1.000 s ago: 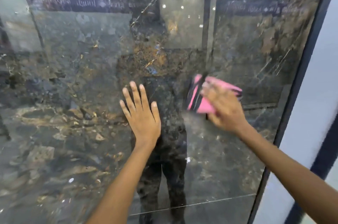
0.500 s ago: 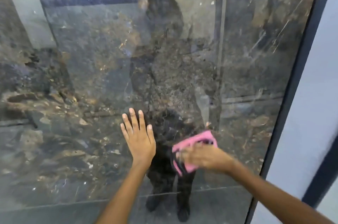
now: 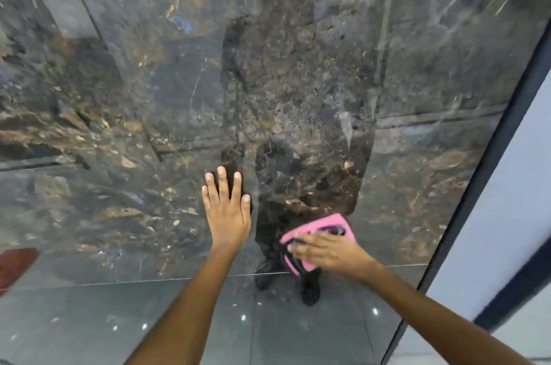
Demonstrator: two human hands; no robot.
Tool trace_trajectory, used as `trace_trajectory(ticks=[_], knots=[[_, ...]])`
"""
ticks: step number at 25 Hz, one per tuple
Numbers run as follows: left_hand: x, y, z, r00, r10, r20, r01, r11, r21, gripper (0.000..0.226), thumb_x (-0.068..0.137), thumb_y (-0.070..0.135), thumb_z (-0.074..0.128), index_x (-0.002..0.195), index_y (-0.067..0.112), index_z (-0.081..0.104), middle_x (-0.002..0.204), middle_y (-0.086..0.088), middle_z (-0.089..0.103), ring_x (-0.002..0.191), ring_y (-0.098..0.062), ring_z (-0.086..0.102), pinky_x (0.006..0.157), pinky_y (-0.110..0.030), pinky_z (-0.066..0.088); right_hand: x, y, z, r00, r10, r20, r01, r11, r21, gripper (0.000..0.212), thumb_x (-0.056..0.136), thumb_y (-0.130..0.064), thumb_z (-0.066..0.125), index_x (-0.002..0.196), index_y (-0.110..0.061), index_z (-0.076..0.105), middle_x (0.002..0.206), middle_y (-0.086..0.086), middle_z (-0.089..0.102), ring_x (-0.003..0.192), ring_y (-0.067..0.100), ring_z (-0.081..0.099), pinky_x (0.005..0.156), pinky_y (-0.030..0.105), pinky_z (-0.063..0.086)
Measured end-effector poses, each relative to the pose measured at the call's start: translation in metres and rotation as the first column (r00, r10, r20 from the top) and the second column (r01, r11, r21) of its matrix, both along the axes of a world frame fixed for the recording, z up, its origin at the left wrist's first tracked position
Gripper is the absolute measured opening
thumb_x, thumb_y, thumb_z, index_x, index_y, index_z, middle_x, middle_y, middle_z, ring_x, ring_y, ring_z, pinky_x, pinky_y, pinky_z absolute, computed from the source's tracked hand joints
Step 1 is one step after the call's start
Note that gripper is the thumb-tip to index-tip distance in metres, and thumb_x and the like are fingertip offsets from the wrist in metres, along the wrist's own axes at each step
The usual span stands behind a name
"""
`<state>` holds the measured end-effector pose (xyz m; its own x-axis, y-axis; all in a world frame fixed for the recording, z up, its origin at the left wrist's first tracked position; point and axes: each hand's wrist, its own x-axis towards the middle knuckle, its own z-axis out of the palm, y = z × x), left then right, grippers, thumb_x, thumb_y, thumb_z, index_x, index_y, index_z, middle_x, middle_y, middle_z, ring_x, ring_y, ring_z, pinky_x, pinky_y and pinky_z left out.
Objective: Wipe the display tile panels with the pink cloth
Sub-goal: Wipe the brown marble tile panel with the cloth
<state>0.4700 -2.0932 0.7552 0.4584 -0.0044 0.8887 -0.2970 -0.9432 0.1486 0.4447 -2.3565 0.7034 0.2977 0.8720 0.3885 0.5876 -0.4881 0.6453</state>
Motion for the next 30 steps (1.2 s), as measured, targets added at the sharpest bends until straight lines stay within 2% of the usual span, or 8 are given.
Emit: trace_trajectory(ticks=[5, 9, 12, 18, 20, 23, 26, 30], knots=[[0.01, -0.003, -0.004, 0.998, 0.023, 0.066, -0.022, 1.0, -0.019, 0.052, 0.107, 0.04, 0.011, 0.157, 0.031, -0.003, 0.164, 0.006, -0.012, 0.151, -0.019, -0.012, 0.122, -0.037, -0.005, 0.018, 0.024, 0.104, 0.989, -0.115, 0.089, 0.005, 0.636, 0.772, 0.066, 0.079, 0.009, 0.057, 0.141, -0.012, 0.044, 0.149, 0.001, 0.04, 0.144, 0.02, 0.024, 0.118, 0.044, 0.015], [0.007, 0.0, -0.007, 0.997, 0.004, 0.072, -0.004, 1.0, 0.0, 0.051, 0.107, 0.039, 0.012, 0.156, 0.032, -0.001, 0.164, 0.008, -0.013, 0.15, -0.018, -0.013, 0.121, -0.036, -0.006, 0.012, 0.043, 0.005, 0.991, -0.09, 0.1, 0.065, 0.969, 0.237, 0.065, 0.084, -0.003, 0.06, 0.144, -0.017, 0.04, 0.154, -0.003, 0.031, 0.145, 0.021, 0.023, 0.121, 0.042, 0.002], [0.008, 0.002, -0.009, 0.997, -0.005, 0.076, 0.004, 1.0, 0.014, 0.053, 0.107, 0.041, 0.013, 0.156, 0.031, -0.003, 0.163, 0.008, -0.014, 0.15, -0.018, -0.014, 0.121, -0.037, -0.007, -0.01, -0.013, -0.087, 0.992, -0.107, -0.072, 0.084, 0.96, -0.267, 0.088, 0.067, -0.022, 0.086, 0.14, -0.016, 0.039, 0.163, 0.007, 0.001, 0.139, 0.019, 0.03, 0.121, 0.042, -0.007], [0.017, -0.004, -0.01, 0.987, 0.027, 0.16, -0.029, 1.0, 0.008, 0.053, 0.107, 0.04, 0.013, 0.157, 0.029, -0.001, 0.164, 0.005, -0.009, 0.151, -0.02, -0.009, 0.122, -0.038, -0.001, 0.0, -0.075, -0.037, 0.959, -0.274, 0.077, 0.221, 0.887, 0.405, 0.067, 0.084, 0.011, 0.044, 0.144, -0.02, 0.042, 0.159, -0.005, 0.022, 0.149, 0.022, 0.014, 0.119, 0.046, 0.006], [0.015, -0.004, -0.013, 0.987, 0.025, 0.16, -0.029, 0.999, 0.021, 0.053, 0.107, 0.04, 0.013, 0.157, 0.029, -0.001, 0.164, 0.005, -0.009, 0.151, -0.02, -0.009, 0.122, -0.038, -0.001, -0.003, -0.057, -0.061, 0.94, -0.333, 0.068, 0.291, 0.892, 0.345, 0.073, 0.081, 0.008, 0.047, 0.147, -0.021, 0.034, 0.16, -0.004, 0.017, 0.15, 0.023, 0.007, 0.119, 0.046, 0.005], [0.012, 0.0, -0.016, 0.988, 0.029, 0.152, -0.035, 0.999, 0.037, 0.053, 0.107, 0.04, 0.013, 0.157, 0.029, -0.001, 0.164, 0.005, -0.01, 0.151, -0.02, -0.009, 0.122, -0.038, -0.001, -0.02, -0.079, -0.139, 0.974, -0.185, -0.132, 0.144, 0.951, -0.273, 0.103, 0.053, -0.002, 0.085, 0.141, -0.018, 0.035, 0.163, 0.003, 0.002, 0.149, 0.023, -0.006, 0.121, 0.042, -0.006], [0.018, 0.001, -0.018, 0.98, 0.032, 0.199, -0.042, 0.998, 0.047, 0.054, 0.106, 0.039, 0.014, 0.157, 0.027, 0.002, 0.165, 0.003, -0.007, 0.151, -0.022, -0.006, 0.123, -0.04, 0.001, -0.025, -0.107, -0.131, 0.968, -0.233, -0.096, 0.227, 0.972, -0.066, 0.122, 0.046, 0.002, 0.085, 0.15, -0.012, 0.023, 0.163, 0.003, -0.005, 0.149, 0.026, -0.003, 0.12, 0.047, -0.007], [0.02, 0.0, -0.014, 0.983, 0.03, 0.179, -0.041, 0.998, 0.057, 0.054, 0.106, 0.039, 0.013, 0.157, 0.027, 0.002, 0.165, 0.003, -0.006, 0.151, -0.022, -0.005, 0.123, -0.04, 0.002, -0.006, -0.025, -0.06, 0.98, -0.197, 0.031, 0.177, 0.931, 0.32, 0.075, 0.083, 0.011, 0.043, 0.151, -0.017, 0.027, 0.161, -0.001, 0.015, 0.149, 0.023, 0.01, 0.118, 0.047, 0.01]])
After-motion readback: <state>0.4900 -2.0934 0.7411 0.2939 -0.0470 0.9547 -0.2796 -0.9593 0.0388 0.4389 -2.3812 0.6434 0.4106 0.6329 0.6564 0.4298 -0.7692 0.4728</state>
